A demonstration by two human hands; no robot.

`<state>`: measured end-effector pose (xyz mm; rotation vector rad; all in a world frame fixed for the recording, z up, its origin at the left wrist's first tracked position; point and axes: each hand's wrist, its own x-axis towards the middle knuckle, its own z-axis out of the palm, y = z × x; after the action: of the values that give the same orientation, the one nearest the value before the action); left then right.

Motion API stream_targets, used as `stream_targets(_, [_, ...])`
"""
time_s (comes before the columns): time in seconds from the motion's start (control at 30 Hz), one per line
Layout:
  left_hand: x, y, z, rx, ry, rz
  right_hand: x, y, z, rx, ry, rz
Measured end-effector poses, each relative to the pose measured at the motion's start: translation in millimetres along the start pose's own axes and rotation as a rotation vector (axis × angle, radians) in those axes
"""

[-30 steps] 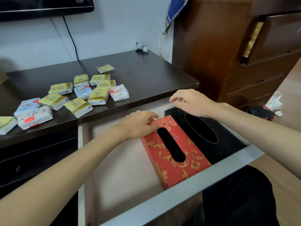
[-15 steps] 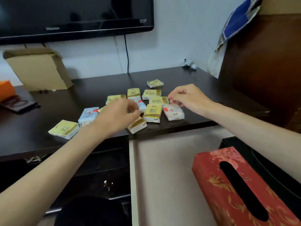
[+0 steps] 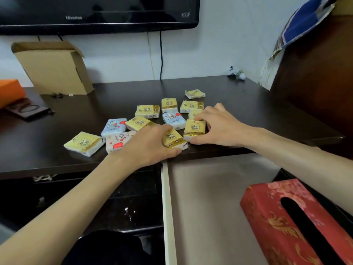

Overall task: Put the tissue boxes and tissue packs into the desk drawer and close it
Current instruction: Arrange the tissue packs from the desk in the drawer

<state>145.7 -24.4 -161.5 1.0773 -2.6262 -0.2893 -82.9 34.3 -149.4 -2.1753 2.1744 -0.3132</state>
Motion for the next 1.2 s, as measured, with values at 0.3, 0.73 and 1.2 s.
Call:
stream_targets(0.3, [-23,15,-12,-0.178,0.075,0.041,-33,1,-9,0.240,0.187,-0.042])
stream_targets(0.73, [-72,60,65,-0.006,-0.255,0.153,-142,10,33,0.007,-0.175,-0.070])
stream_targets(1.2, [-66,57,91,0.352,-0.287,0.225,-125,-3,61,-0.204,-0.319,-0.011])
